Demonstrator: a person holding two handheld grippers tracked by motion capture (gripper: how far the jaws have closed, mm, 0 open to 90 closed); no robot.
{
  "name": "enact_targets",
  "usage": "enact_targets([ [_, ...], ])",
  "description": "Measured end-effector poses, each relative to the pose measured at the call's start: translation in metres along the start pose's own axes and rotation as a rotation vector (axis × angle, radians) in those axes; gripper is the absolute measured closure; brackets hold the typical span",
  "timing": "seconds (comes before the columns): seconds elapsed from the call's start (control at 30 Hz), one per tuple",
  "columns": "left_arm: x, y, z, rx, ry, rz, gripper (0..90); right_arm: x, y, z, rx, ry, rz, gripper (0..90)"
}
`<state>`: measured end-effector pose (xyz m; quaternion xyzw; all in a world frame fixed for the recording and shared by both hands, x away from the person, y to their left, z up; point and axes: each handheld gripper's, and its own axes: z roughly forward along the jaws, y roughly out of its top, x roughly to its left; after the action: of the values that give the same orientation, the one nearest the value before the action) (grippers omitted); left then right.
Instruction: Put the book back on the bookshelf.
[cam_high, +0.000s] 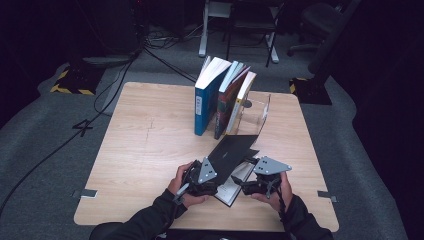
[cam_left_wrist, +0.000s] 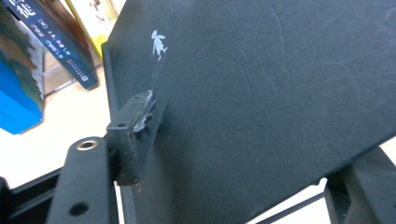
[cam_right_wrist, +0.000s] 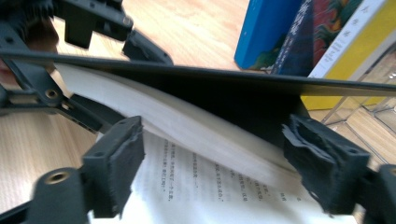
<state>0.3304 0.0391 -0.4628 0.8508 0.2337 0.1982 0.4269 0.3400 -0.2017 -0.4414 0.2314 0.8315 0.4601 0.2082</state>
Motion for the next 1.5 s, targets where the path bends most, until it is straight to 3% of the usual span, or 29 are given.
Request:
enact_targets([
  [0.27, 0.001, 0.003, -0.007, -0.021, 0.02, 0.073, 48.3, -0.02, -0.01, -0.022, -0.023, -0.036, 0.052, 25.1],
  [0.47, 0.01, 0.003, -0.017, -0.054, 0.016, 0.079, 56.8, -0.039, -0.024, -0.031, -0.007, -0.062, 0.084, 25.4],
  [0.53, 0.019, 0.001, -0.021, -0.068, -0.023, 0.056, 58.5, -0.048, -0.032, -0.028, 0.022, -0.053, 0.1, 27.0],
  [0.57, 0.019, 0.001, -0.021, -0.068, -0.023, 0.056, 58.6, -0.05, -0.033, -0.028, 0.027, -0.055, 0.103, 27.9],
  [0.67, 0.026, -0.003, -0.026, -0.086, -0.075, 0.033, 58.6, -0.053, -0.036, -0.027, 0.032, -0.055, 0.109, 29.3],
  [1.0, 0.037, -0.013, -0.045, -0.096, -0.219, 0.053, 58.4, -0.053, -0.038, -0.025, 0.037, -0.047, 0.094, 34.1],
  [1.23, 0.04, -0.018, -0.05, -0.092, -0.233, 0.049, 58.0, -0.051, -0.033, -0.019, 0.015, -0.029, 0.054, 37.2],
  [1.5, 0.043, -0.021, -0.051, -0.108, -0.238, 0.046, 57.5, -0.057, -0.028, -0.011, 0.006, -0.007, 0.048, 35.4],
])
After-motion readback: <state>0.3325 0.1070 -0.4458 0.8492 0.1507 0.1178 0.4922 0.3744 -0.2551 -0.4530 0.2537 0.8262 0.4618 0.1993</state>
